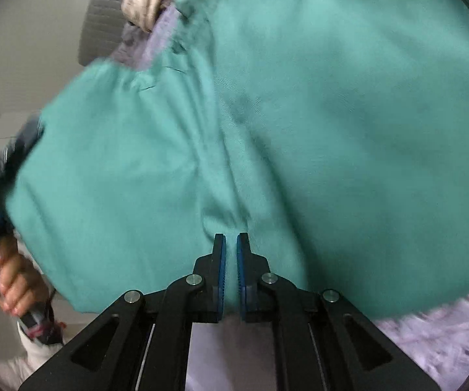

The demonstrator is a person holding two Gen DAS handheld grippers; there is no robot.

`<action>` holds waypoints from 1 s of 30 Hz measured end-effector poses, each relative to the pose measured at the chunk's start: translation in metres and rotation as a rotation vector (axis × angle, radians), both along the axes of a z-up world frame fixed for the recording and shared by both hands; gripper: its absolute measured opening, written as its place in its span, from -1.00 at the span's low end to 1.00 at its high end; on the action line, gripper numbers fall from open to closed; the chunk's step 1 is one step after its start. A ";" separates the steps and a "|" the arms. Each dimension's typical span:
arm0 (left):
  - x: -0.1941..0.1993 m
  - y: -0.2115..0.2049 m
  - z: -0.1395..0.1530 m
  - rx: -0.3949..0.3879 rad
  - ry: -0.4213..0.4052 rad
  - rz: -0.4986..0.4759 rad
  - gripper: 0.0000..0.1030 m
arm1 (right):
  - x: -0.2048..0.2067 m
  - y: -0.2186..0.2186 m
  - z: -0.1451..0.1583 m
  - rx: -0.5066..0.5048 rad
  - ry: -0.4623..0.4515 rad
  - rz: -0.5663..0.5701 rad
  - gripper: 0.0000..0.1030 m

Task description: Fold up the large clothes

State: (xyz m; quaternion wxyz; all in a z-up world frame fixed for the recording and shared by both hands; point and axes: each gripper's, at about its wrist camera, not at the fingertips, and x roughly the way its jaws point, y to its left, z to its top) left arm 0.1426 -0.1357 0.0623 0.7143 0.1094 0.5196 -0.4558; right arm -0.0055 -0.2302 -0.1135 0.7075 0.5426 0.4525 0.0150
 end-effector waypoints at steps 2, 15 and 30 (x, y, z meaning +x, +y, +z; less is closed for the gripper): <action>-0.019 -0.044 -0.001 0.015 -0.031 -0.065 -0.76 | -0.018 -0.019 0.010 -0.010 -0.033 -0.023 -0.79; -0.071 -0.178 -0.104 0.172 0.056 -0.151 0.02 | -0.129 -0.100 -0.005 0.047 -0.028 -0.248 -0.78; -0.051 -0.079 -0.042 0.087 -0.055 0.039 0.40 | -0.114 -0.099 0.023 -0.093 -0.003 -0.297 0.10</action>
